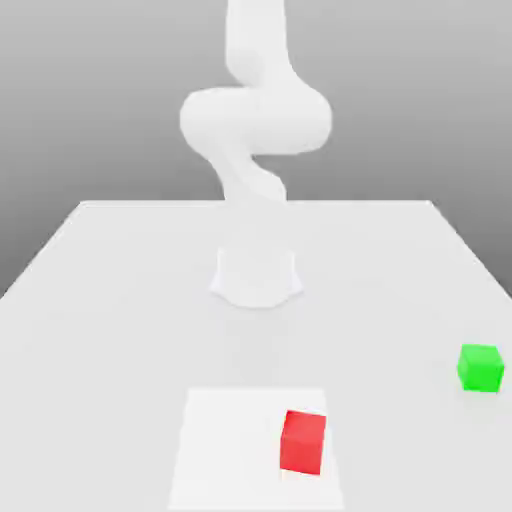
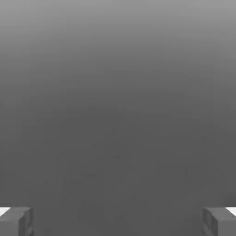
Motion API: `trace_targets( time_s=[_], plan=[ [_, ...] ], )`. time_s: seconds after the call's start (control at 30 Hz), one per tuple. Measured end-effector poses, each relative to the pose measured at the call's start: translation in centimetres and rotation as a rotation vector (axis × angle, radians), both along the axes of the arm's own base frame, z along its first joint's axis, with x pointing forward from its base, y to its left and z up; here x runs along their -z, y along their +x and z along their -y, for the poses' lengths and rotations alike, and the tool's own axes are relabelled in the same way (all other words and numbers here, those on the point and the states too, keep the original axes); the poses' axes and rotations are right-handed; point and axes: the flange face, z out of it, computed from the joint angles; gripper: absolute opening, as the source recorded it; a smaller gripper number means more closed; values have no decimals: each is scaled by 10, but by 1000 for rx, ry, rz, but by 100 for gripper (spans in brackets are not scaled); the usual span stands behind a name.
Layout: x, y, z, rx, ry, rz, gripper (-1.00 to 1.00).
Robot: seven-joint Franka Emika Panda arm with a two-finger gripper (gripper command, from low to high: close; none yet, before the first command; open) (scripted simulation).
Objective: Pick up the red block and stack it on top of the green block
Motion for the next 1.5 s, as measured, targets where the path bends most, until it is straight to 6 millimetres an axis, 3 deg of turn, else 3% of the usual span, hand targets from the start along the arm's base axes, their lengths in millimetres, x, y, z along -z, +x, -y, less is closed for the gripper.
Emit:
trace_targets(
  time_s=[0.17,0.37,0.53,0.7,0.9,0.93,1.17,1.33,1.4,1.5],
  plan=[
    [102,54,-13,45,10,-164,0],
    [228,84,-25,95,27,-354,0],
    [333,81,-36,133,48,-512,0],
    [430,55,-49,165,73,-671,0],
    [507,46,-51,180,83,-715,0],
    [516,45,-51,179,82,-715,-100],
    [517,45,-51,179,82,-714,-100],
    [468,45,-51,180,82,-714,-100],
    [456,41,-72,176,82,-715,-100],
    [447,26,-131,156,76,-715,-100]
  ],
)
